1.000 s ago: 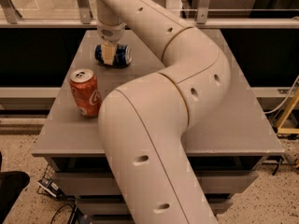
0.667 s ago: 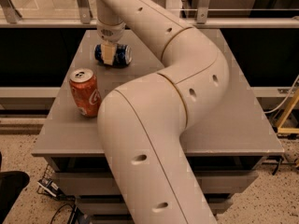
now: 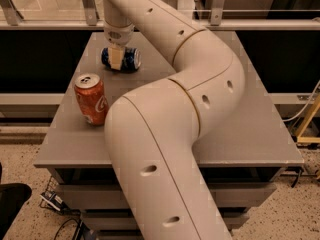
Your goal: Knock pepsi can over
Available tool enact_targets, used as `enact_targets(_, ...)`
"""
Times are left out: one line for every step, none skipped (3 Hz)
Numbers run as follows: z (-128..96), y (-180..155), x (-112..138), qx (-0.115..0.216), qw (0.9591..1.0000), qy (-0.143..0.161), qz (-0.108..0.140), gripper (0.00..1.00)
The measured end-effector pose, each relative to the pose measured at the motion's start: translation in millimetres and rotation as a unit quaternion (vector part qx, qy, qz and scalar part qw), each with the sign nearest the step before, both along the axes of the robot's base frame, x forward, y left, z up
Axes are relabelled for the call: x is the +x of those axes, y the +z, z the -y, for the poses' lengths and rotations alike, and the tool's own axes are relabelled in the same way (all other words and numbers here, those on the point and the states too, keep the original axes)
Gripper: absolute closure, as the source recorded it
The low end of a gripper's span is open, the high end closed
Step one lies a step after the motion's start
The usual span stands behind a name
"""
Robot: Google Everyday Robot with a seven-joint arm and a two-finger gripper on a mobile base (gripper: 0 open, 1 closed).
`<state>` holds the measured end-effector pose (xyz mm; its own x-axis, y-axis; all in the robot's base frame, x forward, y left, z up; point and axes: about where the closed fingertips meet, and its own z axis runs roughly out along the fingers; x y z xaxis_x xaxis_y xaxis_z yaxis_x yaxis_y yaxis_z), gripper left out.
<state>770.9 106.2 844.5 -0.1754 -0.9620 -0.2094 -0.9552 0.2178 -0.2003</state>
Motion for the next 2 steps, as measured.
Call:
enact_targets(0.0, 1.2, 0.0, 0.0, 1.0, 0.0, 0.0, 0.15)
enact_targets(-1.3, -2.4, 1.0, 0.0, 1.0, 0.0, -0.001, 0.0)
